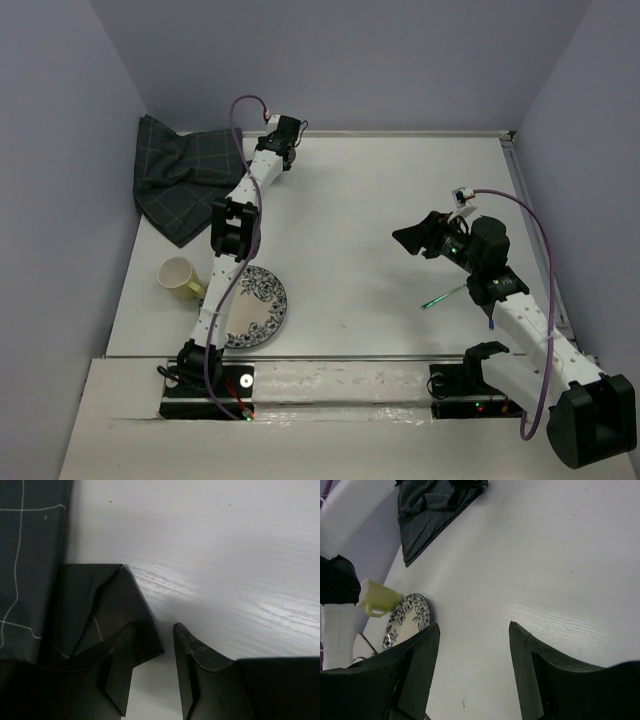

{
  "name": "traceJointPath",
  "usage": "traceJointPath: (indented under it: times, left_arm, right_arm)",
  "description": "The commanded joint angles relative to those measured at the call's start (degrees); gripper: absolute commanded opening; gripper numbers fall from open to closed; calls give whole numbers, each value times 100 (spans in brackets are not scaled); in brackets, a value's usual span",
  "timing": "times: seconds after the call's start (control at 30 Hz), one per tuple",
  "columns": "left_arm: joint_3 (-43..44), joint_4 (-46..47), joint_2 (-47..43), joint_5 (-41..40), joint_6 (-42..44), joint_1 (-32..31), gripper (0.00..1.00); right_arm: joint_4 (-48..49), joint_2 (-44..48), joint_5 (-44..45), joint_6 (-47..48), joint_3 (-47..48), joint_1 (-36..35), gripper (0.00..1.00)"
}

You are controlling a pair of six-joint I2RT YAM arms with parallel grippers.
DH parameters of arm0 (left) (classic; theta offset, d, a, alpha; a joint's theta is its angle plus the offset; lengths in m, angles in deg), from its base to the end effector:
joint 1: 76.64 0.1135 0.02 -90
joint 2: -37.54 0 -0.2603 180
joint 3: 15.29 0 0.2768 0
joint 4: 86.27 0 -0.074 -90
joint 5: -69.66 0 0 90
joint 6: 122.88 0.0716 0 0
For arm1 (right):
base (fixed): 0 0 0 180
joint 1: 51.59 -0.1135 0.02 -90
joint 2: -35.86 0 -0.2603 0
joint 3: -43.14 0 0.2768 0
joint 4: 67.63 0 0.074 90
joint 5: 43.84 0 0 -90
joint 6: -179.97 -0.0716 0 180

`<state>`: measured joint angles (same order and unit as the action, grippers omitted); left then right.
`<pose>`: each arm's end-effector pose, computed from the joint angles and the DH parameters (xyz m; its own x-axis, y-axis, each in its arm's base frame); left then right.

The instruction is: Set the dinner table for one person

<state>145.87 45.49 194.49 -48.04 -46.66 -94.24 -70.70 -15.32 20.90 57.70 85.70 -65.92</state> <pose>0.6147 -0.1601 0.1402 -0.6313 -0.0210 -0.7752 -0.2072 0.9679 0.1425 0.2505 0.0955 0.2467 -0.5017 0.3702 -0.7818 -0.4268 0.6802 0.5959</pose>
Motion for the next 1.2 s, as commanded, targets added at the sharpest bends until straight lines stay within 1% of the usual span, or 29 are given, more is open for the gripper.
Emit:
traceJointPath:
  times: [0.0,0.13,0.17,0.23,0.27,0.47,0.5,0.53,0.57,0.6,0.63,0.67,0.8,0.87,0.97,1.07,1.1,1.17]
  left_arm:
    - [253,-128,108,151,16,-15,48]
    - [289,-110,161,195,-11,-15,43]
    - [289,-119,170,204,-28,-15,35]
    - [306,-145,214,213,-37,-15,26]
    - [315,-163,249,213,-46,-15,23]
    - [350,-312,267,116,-55,-15,20]
    - [359,-330,249,107,-55,-15,20]
    - [350,-347,249,90,-55,-15,24]
    - [350,-356,214,29,-28,-15,34]
    - [350,-374,196,-15,-37,-15,41]
    - [350,-400,170,-51,-20,-15,49]
    - [341,-400,135,-103,-2,-15,51]
    - [245,-330,-58,-147,60,3,50]
    - [201,-304,-129,-121,95,11,46]
    - [43,-338,-120,-121,112,12,42]
    - [-28,-461,11,-60,-89,29,38]
    - [-37,-462,29,-16,-124,38,33]
    - [-2,-427,47,71,-204,38,34]
  right_arm:
    - [206,117,100,151,221,-35,63]
    - [118,134,170,177,239,-35,63]
    - [101,134,179,186,248,-35,63]
    - [22,161,275,221,265,-35,63]
    - [4,169,354,221,265,-35,63]
    - [-49,143,416,239,300,-35,63]
    - [-58,134,416,239,309,-35,63]
    - [-66,126,407,239,318,-35,63]
    - [-75,126,416,248,301,-35,63]
    - [-75,126,416,239,300,-35,63]
    - [-75,126,416,239,292,-35,63]
    - [-75,134,407,239,292,-35,63]
    - [-84,91,372,230,300,-35,63]
    - [-66,64,355,230,300,-35,63]
    - [-49,-15,337,204,300,-35,63]
    - [-40,-59,346,204,301,-35,63]
    - [-49,-59,346,204,300,-35,63]
    - [-40,-33,337,204,274,-35,63]
